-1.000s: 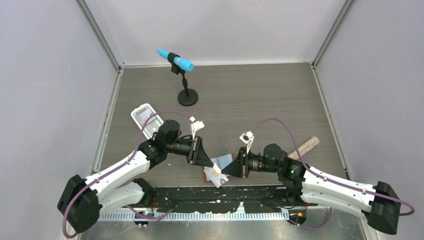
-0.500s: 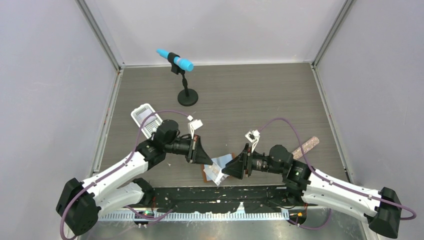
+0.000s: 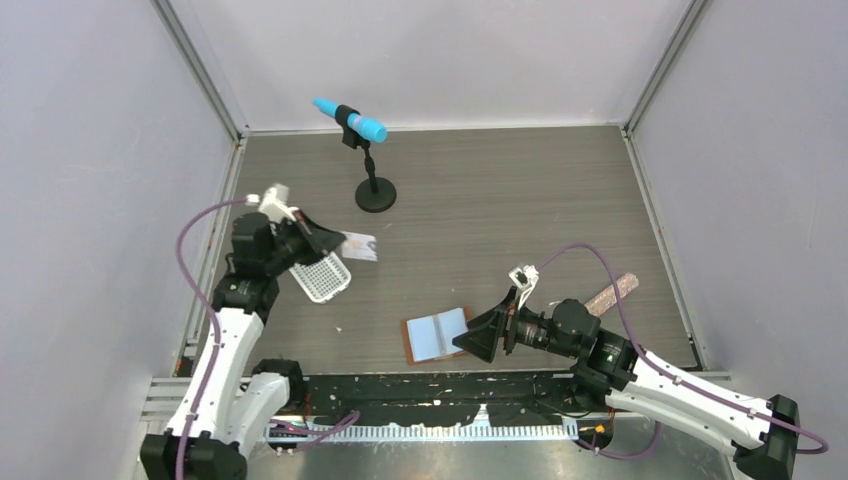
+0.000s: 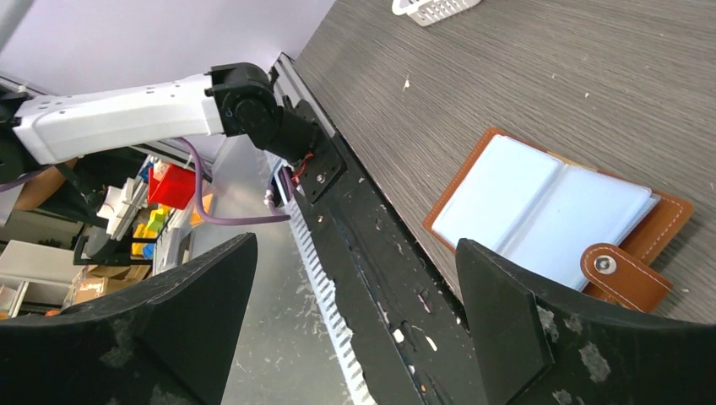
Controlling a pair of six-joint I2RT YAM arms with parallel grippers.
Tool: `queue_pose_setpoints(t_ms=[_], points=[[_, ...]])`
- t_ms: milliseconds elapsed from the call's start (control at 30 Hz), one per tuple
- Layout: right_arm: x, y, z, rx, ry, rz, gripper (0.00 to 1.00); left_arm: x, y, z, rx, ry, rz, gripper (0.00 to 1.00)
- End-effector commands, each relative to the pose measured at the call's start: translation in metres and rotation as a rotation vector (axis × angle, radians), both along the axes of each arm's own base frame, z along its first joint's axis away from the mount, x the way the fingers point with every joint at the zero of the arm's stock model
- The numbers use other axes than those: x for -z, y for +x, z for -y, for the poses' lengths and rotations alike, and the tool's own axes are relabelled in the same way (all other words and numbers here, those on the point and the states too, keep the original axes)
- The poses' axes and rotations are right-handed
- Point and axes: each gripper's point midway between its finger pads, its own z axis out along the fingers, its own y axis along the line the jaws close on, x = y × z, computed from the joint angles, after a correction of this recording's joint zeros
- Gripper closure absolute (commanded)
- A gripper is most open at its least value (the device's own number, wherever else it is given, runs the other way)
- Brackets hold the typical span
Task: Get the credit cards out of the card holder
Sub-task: Place the credit card in the storage box.
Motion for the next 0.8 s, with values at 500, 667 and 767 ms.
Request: queue_pose_setpoints(t_ms=[500,667,767], points=[[-0.004,0.007,0.002,0.030,-0.011,0.043,0.05,0.051,0.105,-0.220,-0.804,0.007,-0.141,1.00],[0.000,0.011,0.000,0.035,-0.044,0.045,0.05,0.066,0.119,-0.235,-0.817,-0.016,-0.148,1.00],[-0.001,0.014,-0.003,0.034,-0.059,0.054,0.05,0.070,0.128,-0.237,-0.792,-0.021,-0.145,1.00]])
